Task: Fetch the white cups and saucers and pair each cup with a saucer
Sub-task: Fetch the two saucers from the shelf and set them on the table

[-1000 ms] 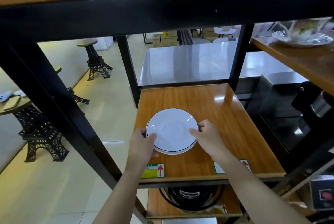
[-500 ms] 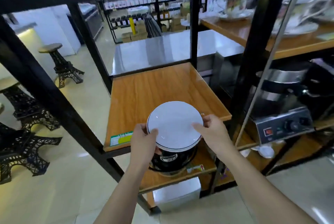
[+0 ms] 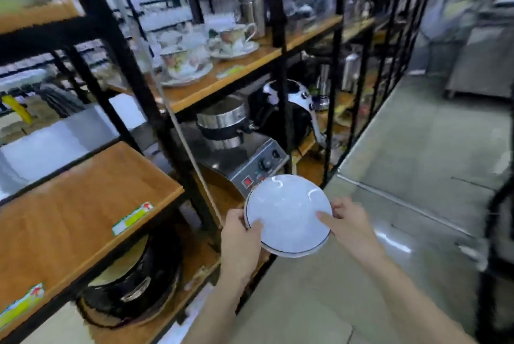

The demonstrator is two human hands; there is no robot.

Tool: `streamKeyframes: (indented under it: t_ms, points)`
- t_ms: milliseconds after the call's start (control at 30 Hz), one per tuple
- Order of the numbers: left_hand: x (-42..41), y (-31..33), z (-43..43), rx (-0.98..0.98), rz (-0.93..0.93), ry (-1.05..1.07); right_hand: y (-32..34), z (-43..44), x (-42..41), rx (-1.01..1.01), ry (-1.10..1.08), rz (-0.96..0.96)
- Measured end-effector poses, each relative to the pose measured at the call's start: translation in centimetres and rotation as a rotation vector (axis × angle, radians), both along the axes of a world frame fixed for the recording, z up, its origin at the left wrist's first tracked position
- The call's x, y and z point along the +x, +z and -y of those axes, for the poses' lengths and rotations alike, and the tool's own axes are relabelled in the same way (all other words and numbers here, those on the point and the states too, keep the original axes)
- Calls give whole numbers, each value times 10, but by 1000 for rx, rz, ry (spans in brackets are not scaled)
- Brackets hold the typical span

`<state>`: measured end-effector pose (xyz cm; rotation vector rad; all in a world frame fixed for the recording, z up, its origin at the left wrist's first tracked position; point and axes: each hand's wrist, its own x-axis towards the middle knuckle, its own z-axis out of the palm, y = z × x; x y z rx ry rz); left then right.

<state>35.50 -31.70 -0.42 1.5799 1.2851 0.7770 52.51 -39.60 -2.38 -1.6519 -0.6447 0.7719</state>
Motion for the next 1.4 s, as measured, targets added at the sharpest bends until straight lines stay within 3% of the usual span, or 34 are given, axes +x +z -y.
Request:
streamKeyframes:
  t_ms: [133, 333, 533, 1000, 1167, 1400]
  points:
    - [112, -3, 43, 20, 34, -169, 2, 73, 94, -5, -176, 5]
    - [283, -23, 130, -100, 75, -438, -1, 205, 230, -76, -451, 97]
    - [397, -35, 214, -208, 52, -661, -18, 311, 305, -152, -703, 98]
    - [592, -68, 326, -183, -142, -1116, -64, 440, 425, -251, -1112, -30]
    - [645, -84, 347, -154, -303, -1218, -78, 460, 461, -360, -1128, -85]
    - [674, -105, 369, -212, -404, -1202, -99, 480, 493, -462, -1096, -98]
